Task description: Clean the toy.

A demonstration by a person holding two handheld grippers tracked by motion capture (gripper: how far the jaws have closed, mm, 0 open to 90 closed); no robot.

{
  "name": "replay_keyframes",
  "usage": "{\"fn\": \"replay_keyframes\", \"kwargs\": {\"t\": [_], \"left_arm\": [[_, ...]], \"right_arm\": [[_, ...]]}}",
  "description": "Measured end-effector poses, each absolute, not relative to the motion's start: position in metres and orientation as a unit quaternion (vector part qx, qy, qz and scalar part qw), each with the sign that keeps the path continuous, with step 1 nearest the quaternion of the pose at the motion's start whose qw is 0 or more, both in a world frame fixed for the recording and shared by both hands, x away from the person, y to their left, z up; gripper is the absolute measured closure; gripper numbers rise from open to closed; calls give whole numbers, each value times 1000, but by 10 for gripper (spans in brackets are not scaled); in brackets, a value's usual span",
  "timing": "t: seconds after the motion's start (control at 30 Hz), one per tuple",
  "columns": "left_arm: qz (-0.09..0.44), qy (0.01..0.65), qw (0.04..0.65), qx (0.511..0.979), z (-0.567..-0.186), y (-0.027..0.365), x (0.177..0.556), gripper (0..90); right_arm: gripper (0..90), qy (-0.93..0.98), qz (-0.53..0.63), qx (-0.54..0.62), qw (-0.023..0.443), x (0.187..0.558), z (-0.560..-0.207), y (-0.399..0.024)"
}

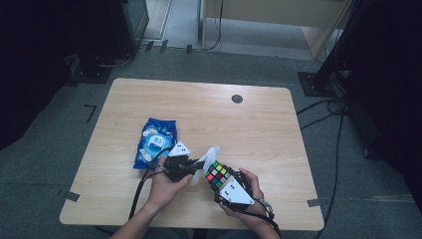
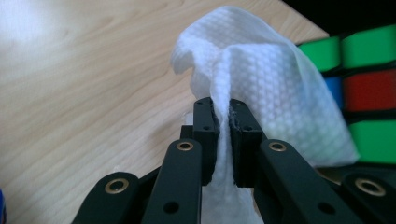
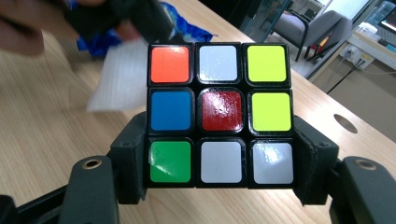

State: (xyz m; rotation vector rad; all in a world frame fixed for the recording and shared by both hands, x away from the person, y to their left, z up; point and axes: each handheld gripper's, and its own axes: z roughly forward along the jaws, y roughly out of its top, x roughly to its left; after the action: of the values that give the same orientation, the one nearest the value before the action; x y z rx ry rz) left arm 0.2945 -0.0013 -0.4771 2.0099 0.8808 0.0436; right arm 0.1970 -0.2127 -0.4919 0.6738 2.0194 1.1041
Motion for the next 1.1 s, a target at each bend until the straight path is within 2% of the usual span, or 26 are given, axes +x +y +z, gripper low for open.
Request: {"fn": "replay_keyframes", "kwargs": {"t": [0.17, 0.33, 0.43, 0.6, 0.9, 1.0, 1.1], "left_arm": [[18, 349, 486, 801, -464, 1, 290, 839], [5, 304, 527, 793, -441, -5, 273, 834], [-1, 291, 530, 796, -438, -11, 268, 825], [-2, 321, 512, 796, -449, -7, 277, 824], [37, 370, 443, 816, -483, -2, 295, 820], [49, 371, 447, 812, -479, 0, 295, 769], [67, 379, 451, 805, -472, 2, 294, 672]], "right_arm": [[351, 787, 426, 263, 360, 198, -493, -213], [351, 788, 425, 264, 358, 200, -495, -213], [351, 787, 426, 266, 358, 199, -494, -213], [351, 784, 426, 267, 363, 198, -493, -215], [350, 780, 430, 268, 367, 198, -491, -215], [351, 781, 427, 271, 367, 198, -492, -216], [350, 779, 428, 274, 367, 199, -492, -217]]}}
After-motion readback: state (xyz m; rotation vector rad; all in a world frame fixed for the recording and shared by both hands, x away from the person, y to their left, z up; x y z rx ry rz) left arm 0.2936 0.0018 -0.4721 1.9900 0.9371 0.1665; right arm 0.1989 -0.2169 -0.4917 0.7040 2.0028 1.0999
